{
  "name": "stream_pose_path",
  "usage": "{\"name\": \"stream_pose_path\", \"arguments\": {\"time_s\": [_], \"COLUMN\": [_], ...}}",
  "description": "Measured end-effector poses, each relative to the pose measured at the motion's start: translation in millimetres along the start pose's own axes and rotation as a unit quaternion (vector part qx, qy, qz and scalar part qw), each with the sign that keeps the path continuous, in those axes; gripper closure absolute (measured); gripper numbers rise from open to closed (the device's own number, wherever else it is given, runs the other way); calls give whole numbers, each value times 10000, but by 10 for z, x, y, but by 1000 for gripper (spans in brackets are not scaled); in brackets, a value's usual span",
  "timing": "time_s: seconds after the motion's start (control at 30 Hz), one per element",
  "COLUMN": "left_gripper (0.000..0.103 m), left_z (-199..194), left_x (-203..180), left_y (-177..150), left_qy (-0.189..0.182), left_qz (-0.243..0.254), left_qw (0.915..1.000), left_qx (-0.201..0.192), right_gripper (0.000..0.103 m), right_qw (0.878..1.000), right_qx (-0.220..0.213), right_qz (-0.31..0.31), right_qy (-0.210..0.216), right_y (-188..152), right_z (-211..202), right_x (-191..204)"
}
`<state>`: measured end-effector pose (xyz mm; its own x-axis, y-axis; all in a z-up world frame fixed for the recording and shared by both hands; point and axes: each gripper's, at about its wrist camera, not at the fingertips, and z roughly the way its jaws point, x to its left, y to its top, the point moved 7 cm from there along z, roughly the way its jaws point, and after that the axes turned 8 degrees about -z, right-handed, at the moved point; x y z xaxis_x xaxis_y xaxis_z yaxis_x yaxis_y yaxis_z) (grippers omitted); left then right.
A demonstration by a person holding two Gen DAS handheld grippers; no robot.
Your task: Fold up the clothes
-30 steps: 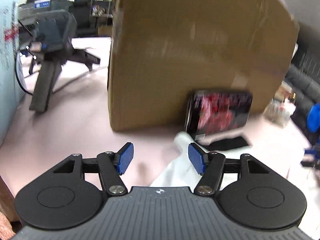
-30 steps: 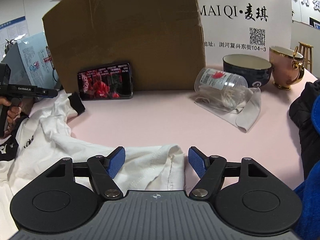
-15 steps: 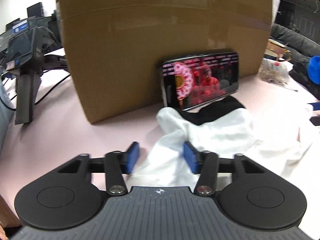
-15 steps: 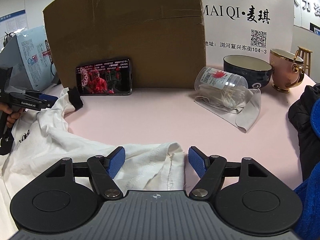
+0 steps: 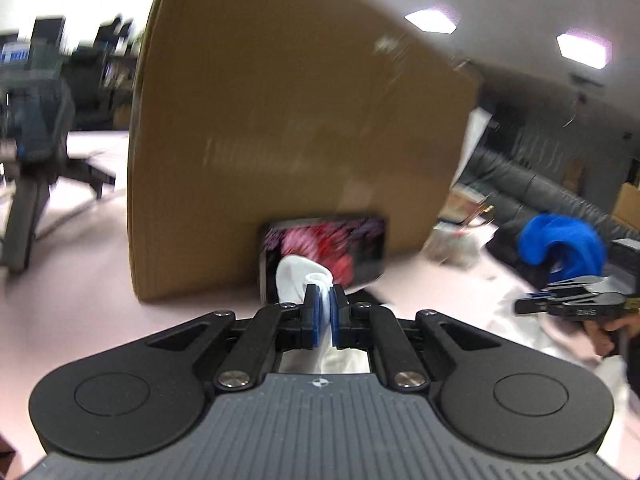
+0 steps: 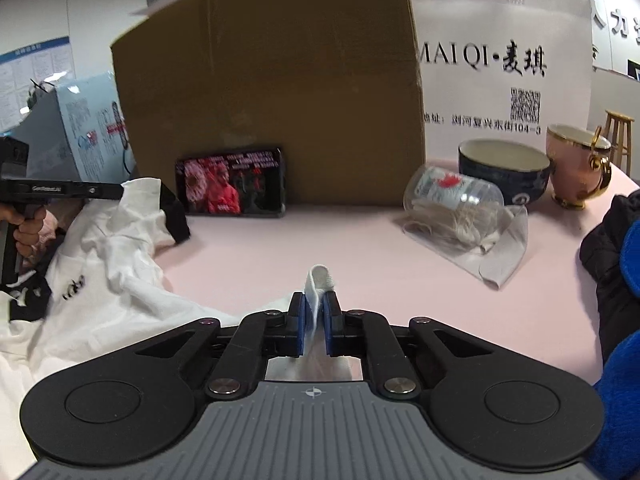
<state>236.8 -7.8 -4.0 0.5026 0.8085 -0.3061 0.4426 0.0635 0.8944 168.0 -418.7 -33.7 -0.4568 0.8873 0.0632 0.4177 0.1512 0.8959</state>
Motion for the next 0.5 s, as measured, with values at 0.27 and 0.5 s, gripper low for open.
{"name": "stream_pose_path", "arguments": {"time_s": [0.27,0.5], "left_gripper": [97,53], "left_z": [-747,-884], "left_x": [-463,-437], "left_y": [-570,-754], "left_qy": [-126,29], "left_qz": [1042,869], "left_qw": [9934,9942], "left_qx": [471,637], "right_gripper": [92,46], "right_qw": [9981,9994], "right_qx": [-458,-135], "right_qz": [-21,69], "right_qy": [404,299], "right_y": [-103,-318], "right_z": [-573,-530], "right_x": [160,154]}}
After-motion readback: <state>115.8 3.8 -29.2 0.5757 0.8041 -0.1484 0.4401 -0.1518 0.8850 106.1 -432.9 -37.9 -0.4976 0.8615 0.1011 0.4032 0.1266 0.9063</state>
